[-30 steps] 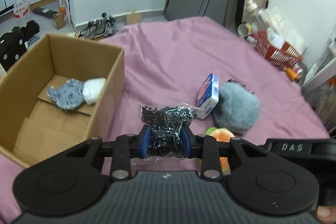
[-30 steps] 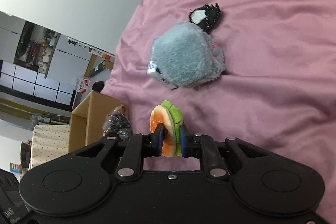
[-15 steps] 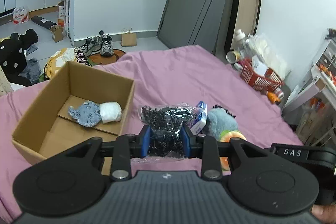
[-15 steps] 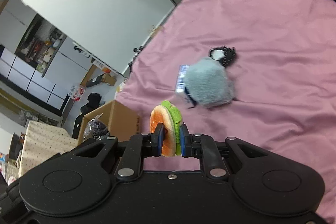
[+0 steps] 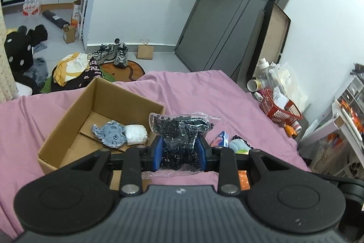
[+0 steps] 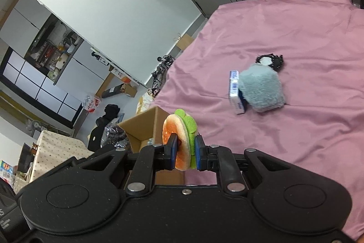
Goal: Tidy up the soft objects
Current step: 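Carry the black bag with the left tool while the right tool carries the burger toy to the box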
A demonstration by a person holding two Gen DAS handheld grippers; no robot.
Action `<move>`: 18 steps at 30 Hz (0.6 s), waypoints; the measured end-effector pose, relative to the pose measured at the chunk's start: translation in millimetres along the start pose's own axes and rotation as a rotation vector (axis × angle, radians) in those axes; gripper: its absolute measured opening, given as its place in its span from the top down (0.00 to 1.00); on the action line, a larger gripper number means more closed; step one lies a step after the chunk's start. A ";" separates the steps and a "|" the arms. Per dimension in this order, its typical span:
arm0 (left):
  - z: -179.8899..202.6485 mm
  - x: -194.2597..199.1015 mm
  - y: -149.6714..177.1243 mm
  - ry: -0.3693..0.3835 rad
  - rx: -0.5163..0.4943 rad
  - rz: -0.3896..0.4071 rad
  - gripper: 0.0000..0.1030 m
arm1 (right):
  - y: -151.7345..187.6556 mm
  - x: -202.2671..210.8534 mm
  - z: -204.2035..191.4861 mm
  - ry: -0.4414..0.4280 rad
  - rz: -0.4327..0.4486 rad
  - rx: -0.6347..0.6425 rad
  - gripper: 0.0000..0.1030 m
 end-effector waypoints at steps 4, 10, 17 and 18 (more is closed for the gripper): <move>-19.4 5.2 -6.2 0.001 0.038 0.003 0.70 | -0.4 -4.1 -15.8 0.003 0.016 0.004 0.84; -53.8 8.6 -15.8 -0.005 0.099 0.002 0.70 | 5.2 -20.8 -46.7 -0.005 0.012 0.028 0.84; -102.7 8.9 -25.7 -0.018 0.211 0.004 0.70 | 11.7 -45.6 -85.2 -0.027 -0.013 0.064 0.84; -108.2 8.6 -25.7 -0.019 0.225 0.002 0.70 | 12.7 -50.0 -90.3 -0.026 -0.018 0.070 0.84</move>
Point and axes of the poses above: each gripper's, at about its wrist camera, not at the fingertips, and x roughly against the way its jaws point, z to its right, y to its underside, the point moved 10 cm from there along -x, roughly the way its jaws point, and after that the axes turned 11 degrees about -z, right-handed, at the moved point
